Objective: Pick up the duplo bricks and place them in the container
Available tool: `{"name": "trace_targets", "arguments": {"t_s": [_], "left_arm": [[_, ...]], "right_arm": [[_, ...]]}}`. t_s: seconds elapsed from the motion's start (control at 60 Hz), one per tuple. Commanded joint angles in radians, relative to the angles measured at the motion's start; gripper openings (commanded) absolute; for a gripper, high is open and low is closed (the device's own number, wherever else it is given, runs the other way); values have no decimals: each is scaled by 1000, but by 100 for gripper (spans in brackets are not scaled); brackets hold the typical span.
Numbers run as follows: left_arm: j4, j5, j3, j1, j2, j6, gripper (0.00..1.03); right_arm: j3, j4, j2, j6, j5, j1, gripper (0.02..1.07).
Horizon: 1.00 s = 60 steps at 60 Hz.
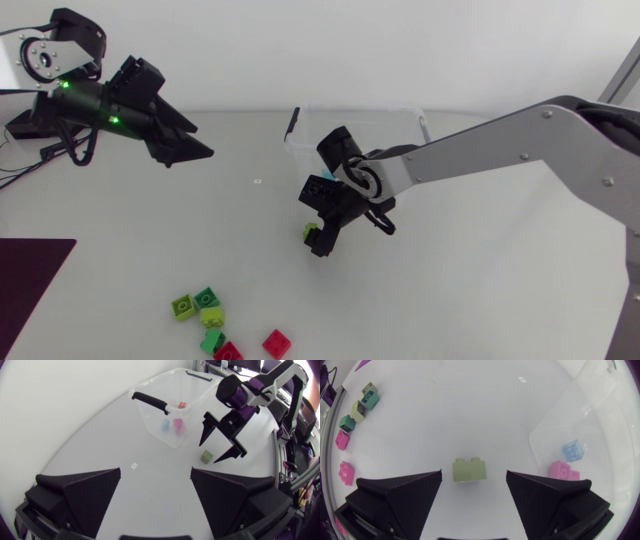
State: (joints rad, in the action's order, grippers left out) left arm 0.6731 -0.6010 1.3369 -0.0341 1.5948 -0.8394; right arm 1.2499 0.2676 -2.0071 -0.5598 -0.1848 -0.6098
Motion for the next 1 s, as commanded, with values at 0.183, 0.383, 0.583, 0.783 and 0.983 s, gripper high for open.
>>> {"name": "trace_targets", "arguments": {"t_s": [0.183,0.383,0.583,0.783,0.983], "left_arm": [[88,30,-163,-49,-99,-122,98],[109,72,-283,-36,-170,-153,98],[114,121,-372,-21,-225,-178,98],[141,198,-499,13,-297,-217,98],[149,274,-602,42,-340,-239,97]], "right_arm": [[51,96,-42,-43,-58,-19,46],[46,122,-62,-38,-76,-16,26],[8,114,-2,-23,-73,-10,21],[-66,147,223,5,-70,25,21],[-81,176,407,44,-70,93,21]]}}
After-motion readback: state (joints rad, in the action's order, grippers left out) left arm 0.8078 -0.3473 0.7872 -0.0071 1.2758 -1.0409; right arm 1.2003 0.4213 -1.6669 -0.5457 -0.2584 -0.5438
